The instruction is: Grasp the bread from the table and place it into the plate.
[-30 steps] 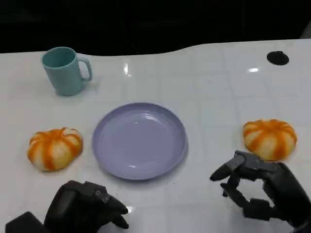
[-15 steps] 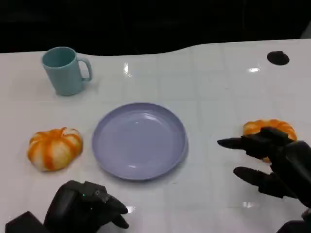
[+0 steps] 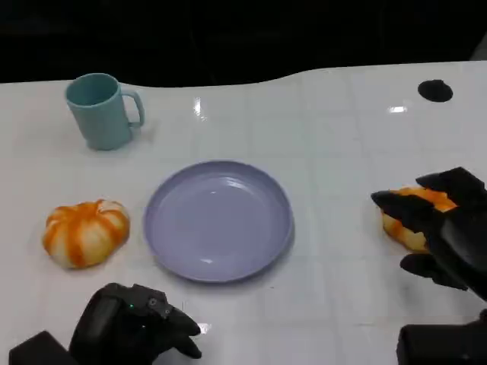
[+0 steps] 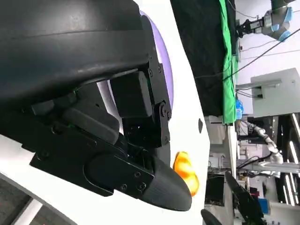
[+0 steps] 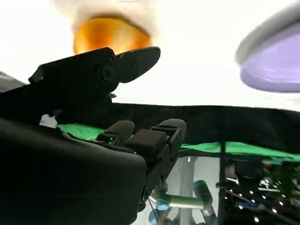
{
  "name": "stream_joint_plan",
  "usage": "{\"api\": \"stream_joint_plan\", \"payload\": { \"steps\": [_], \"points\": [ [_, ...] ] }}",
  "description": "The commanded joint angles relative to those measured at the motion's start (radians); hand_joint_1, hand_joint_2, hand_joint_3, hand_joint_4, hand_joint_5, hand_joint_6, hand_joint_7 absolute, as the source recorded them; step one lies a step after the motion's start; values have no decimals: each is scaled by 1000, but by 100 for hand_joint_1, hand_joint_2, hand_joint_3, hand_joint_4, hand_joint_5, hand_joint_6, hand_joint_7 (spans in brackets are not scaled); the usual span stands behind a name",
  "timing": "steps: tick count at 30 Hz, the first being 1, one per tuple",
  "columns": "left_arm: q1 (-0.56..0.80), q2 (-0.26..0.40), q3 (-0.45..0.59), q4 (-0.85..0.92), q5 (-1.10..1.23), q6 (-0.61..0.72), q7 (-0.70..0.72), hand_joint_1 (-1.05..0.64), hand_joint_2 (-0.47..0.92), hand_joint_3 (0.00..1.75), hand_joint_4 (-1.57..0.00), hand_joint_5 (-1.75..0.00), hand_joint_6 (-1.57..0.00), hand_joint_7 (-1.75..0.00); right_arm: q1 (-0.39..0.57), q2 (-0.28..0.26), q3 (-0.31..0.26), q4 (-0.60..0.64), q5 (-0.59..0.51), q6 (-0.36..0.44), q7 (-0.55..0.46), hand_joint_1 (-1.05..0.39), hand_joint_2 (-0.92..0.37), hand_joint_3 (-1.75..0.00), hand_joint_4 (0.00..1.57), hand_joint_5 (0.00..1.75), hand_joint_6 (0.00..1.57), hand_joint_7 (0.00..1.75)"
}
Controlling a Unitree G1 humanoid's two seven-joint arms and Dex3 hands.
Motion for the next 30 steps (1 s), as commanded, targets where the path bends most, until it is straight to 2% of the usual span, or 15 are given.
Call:
{"api": "stream_joint_plan", "payload": {
  "steps": [1, 6, 13, 20, 30],
  "points": [
    [-2, 14, 5, 2, -1, 2, 3, -105, 90, 0, -144, -66, -157, -23, -27, -37, 41, -23, -57, 78, 43, -55, -87, 0, 0, 62, 41, 0],
    [2, 14, 4, -2, 1, -2, 5, -105, 90, 0, -144, -66, -157, -24, -65, -47, 90, 2, -97, 148, 93, -54, -84, 0, 0, 57, 39, 0],
    [5, 13, 4, -6, -3, -2, 1, -105, 90, 0, -144, -66, -157, -23, -135, -42, 154, 104, -114, 211, 92, -51, -80, 0, 4, 59, 42, 1],
    [8, 12, 4, -10, -5, -2, 1, -105, 90, 0, -144, -66, -157, -23, -221, -38, 223, 283, -116, 243, 25, -49, -79, 0, 23, 36, 46, 0],
    [13, 12, 4, -17, -11, -1, -3, -105, 90, 0, -144, -66, -157, -23, -311, -20, 288, 486, -76, 280, -38, -46, -80, 0, 32, 17, 44, 0]
  ]
}}
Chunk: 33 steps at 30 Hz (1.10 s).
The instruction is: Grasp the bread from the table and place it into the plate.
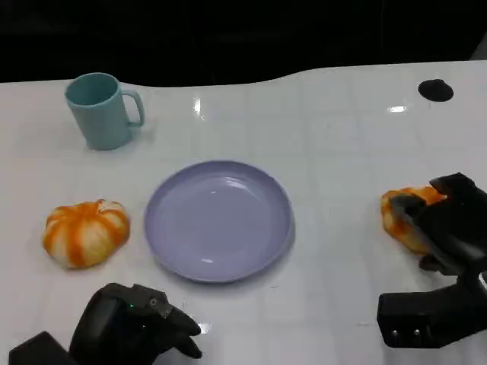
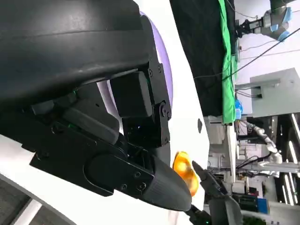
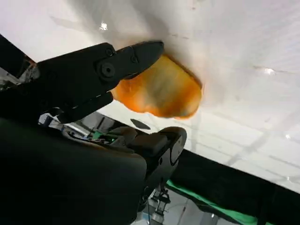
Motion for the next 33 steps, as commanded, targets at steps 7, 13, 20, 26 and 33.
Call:
{"api": "stream_joint_plan", "payload": {
  "steps": [7, 13, 20, 26, 33],
  "points": [
    [14, 13, 4, -18, -9, 10, 1, -105, 90, 0, -145, -65, -157, -23, -80, 5, 47, 166, 75, -11, -94, -44, -83, -1, 46, 14, 53, 2],
    [17, 15, 3, -24, -3, 6, 5, -105, 90, 0, -145, -65, -157, -23, -90, -15, 28, 207, 187, -158, -194, -17, -78, 0, 118, 57, 114, 5],
    [18, 14, 2, -27, -6, 5, 1, -105, 91, 0, -145, -65, -157, -23, -97, -25, 31, 259, 218, -267, -342, -8, -82, -1, 86, 173, 137, 37],
    [17, 12, 2, -26, -5, 3, 3, -105, 91, 0, -145, -65, -157, -23, -102, -18, 22, 291, 236, -319, -447, -3, -78, -4, 89, 175, 92, 134],
    [17, 13, 3, -23, -5, 2, 3, -105, 91, 0, -145, -65, -157, -23, -113, -17, 18, 318, 253, -406, -574, 2, -77, -4, 97, 175, 95, 139]
  ]
}}
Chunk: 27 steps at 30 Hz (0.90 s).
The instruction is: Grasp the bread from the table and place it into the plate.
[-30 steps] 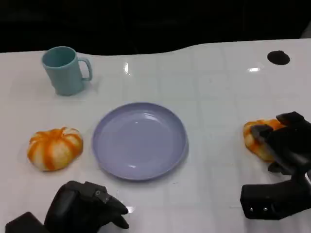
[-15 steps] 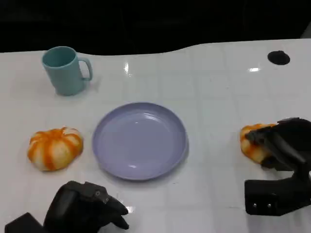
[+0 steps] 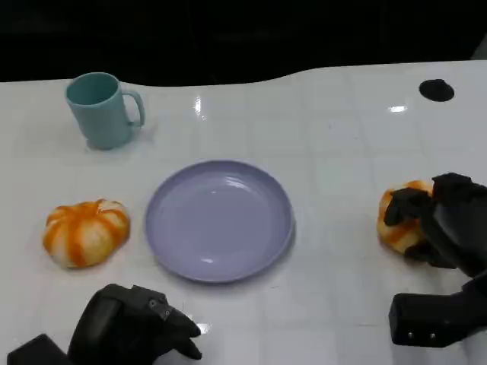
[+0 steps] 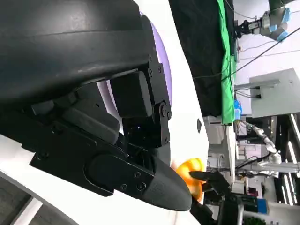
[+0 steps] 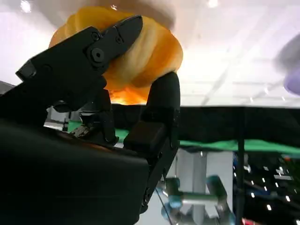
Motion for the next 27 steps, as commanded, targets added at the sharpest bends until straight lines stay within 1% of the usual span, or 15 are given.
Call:
{"api": "stream_joint_plan", "payload": {
  "steps": [1, 4, 8, 9, 10, 11, 12, 14, 16, 18, 20, 21, 23, 27],
  "points": [
    [5, 13, 5, -4, -5, 0, 2, -105, 91, 0, -145, -65, -157, -23, -21, -10, -16, 7, 25, -35, -58, 4, -77, -5, 98, 175, 96, 140],
    [3, 12, 6, 0, -6, 1, 3, -105, 91, 0, -145, -65, -157, -23, -20, -11, -15, -8, 29, -55, -72, 5, -76, -5, 99, 175, 96, 140],
    [4, 14, 8, 0, -10, 5, 0, -105, 91, 0, -145, -65, -157, -23, 3, -9, -27, -78, 64, -73, -27, 6, -76, -8, 100, 175, 95, 141],
    [4, 14, 8, -1, -11, 6, 0, -105, 91, 0, -145, -65, -157, -22, 7, -8, -30, -89, 75, -82, -17, 7, -63, -36, 100, 175, 96, 140],
    [4, 14, 8, -1, -12, 5, -1, -105, 90, 0, -145, -65, -157, -22, 12, -7, -31, -104, 83, -91, -13, 7, -42, -76, 100, 175, 96, 140],
    [3, 14, 8, 1, -13, 3, -3, -105, 91, 0, -145, -65, -157, -22, 18, -6, -32, -125, 89, -96, -5, 8, -26, -107, 102, 174, 97, 140],
    [3, 14, 8, 2, -13, 1, -3, -105, 91, 0, -145, -65, -157, -22, 24, -4, -34, -143, 97, -103, 2, 7, -20, -120, 102, 174, 97, 140],
    [6, 17, 7, -2, -9, 3, -1, -105, 91, 0, -145, -65, -157, -22, 41, 2, -42, -194, 126, -117, 39, 4, -13, -138, 103, 175, 98, 140],
    [9, 18, 6, -8, -9, 8, 0, -105, 91, 0, -145, -64, -157, -22, 56, 9, -51, -245, 147, -117, 77, 3, -11, -144, 103, 174, 98, 139],
    [11, 19, 6, -13, -9, 11, 0, -105, 90, 0, -145, -64, -157, -23, 70, 27, -60, -297, 174, -124, 117, 5, -8, -149, 106, 172, 102, 130],
    [12, 19, 5, -14, -10, 12, -1, -105, 90, 0, -145, -64, -157, -23, 75, 47, -63, -328, 192, -130, 145, 7, -7, -155, 107, 174, 102, 133],
    [12, 19, 5, -14, -9, 11, -1, -105, 90, 0, -145, -64, -157, -23, 73, 59, -62, -336, 196, -130, 157, 7, -6, -158, 108, 174, 101, 139],
    [11, 18, 4, -12, -11, 11, -3, -105, 90, 0, -145, -64, -157, -23, 68, 78, -60, -340, 198, -131, 170, 7, -5, -161, 108, 175, 99, 144],
    [11, 16, 2, -16, -9, 14, -1, -105, 90, 0, -145, -64, -157, -22, 45, 124, -48, -323, 188, -143, 181, 5, -5, -160, 107, 174, 97, 144]
  ]
}}
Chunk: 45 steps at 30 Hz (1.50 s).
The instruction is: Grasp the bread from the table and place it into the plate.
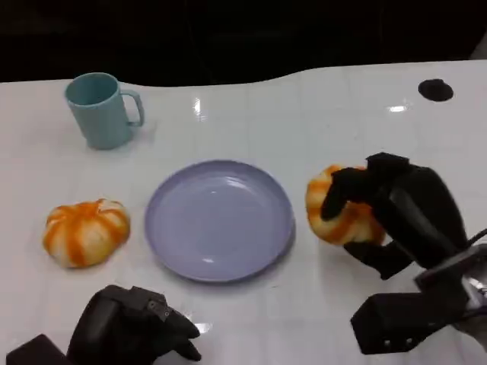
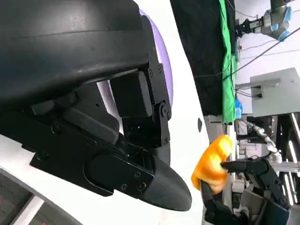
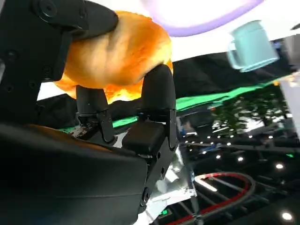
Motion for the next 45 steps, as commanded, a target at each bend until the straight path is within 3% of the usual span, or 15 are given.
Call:
{"api": "stream_joint_plan", "payload": {
  "steps": [1, 8, 20, 23, 25, 26, 28, 29, 33, 37, 42, 45],
  "points": [
    [8, 13, 1, -15, -3, 8, 0, -105, 90, 0, -145, -64, -157, -22, -25, 38, 0, 11, 6, -14, 12, 5, -6, -160, 106, 175, 97, 143],
    [6, 9, -1, -13, -5, 10, 2, -105, 90, 0, -145, -64, -157, -22, -95, 132, 29, 128, -29, -31, -37, 1, -8, -156, 107, 175, 98, 142],
    [5, 6, -2, -9, -1, 5, 3, -105, 90, 0, -146, -64, -157, -23, -229, 271, 74, 364, -35, -33, -92, -6, -19, -145, 103, 175, 84, 163],
    [10, 4, -5, -19, 1, 12, 6, -105, 89, 0, -146, -64, -157, -23, -258, 306, 83, 420, -24, -31, -83, -4, -21, -144, 100, 175, 85, 157],
    [11, 4, -6, -21, 4, 11, 9, -105, 90, 0, -146, -64, -157, -23, -269, 318, 84, 439, -19, -31, -77, -4, -22, -141, 95, 174, 84, 148],
    [11, 4, -6, -21, 6, 11, 10, -105, 89, 0, -146, -64, -157, -23, -273, 324, 83, 444, -11, -29, -62, -4, -24, -135, 92, 171, 86, 133],
    [12, 4, -7, -22, 9, 12, 13, -105, 89, 0, -146, -64, -157, -23, -280, 332, 83, 452, 0, -31, -43, -7, -37, -107, 85, 147, 88, 91],
    [12, 3, -7, -22, 8, 13, 13, -105, 90, 0, -146, -64, -157, -23, -281, 333, 85, 451, 4, -26, -22, -7, -40, -100, 85, 141, 90, 81],
    [10, -1, -7, -21, 4, 18, 10, -105, 89, 0, -145, -64, -157, -23, -282, 322, 99, 441, 0, -16, 52, -15, -56, -73, 58, 66, 71, 26],
    [11, -2, -8, -24, 10, 19, 14, -105, 89, 0, -145, -63, -157, -23, -278, 303, 116, 412, -11, 11, 125, -22, -68, -52, 36, 39, 59, 6],
    [14, -3, -8, -28, 8, 21, 15, -105, 89, 0, -145, -64, -157, -23, -254, 292, 110, 345, 35, 70, 282, -29, -88, -15, 10, 37, 34, 0],
    [15, -3, -8, -31, 9, 24, 16, -105, 89, 0, -145, -64, -157, -23, -244, 288, 110, 316, 44, 91, 313, -30, -92, -7, 3, 42, 30, 0]
  ]
}}
